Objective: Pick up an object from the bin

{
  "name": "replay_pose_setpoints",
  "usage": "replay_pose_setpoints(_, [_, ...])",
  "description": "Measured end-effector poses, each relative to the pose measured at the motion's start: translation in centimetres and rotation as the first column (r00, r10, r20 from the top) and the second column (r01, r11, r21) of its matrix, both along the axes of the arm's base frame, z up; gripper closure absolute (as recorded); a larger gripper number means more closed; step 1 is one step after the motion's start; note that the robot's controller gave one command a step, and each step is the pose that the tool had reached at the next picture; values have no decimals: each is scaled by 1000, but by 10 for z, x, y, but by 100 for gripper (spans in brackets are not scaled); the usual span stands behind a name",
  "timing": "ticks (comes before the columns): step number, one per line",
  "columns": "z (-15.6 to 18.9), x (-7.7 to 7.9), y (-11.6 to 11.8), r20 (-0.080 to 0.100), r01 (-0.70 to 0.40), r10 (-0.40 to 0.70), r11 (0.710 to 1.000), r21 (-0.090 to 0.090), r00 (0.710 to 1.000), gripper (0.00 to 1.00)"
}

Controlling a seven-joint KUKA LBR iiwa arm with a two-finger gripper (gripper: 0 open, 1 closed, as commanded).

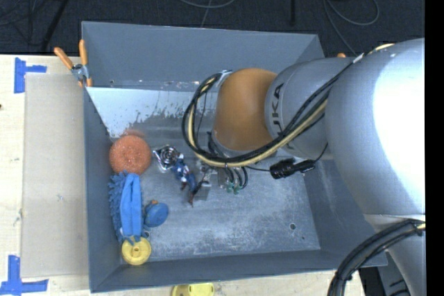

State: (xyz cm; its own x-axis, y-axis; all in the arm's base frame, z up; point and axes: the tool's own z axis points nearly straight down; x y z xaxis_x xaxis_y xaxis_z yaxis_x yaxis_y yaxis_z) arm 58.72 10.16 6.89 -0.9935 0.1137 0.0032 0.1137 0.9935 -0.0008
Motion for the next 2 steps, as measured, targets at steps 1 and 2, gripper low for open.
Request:
replay_pose_setpoints(1, [0, 0, 0, 0, 0, 0, 1000, 0, 1000, 100])
replay_pose_setpoints(2, [53, -23, 0, -6, 2, -2, 1000, -1, 1000, 100])
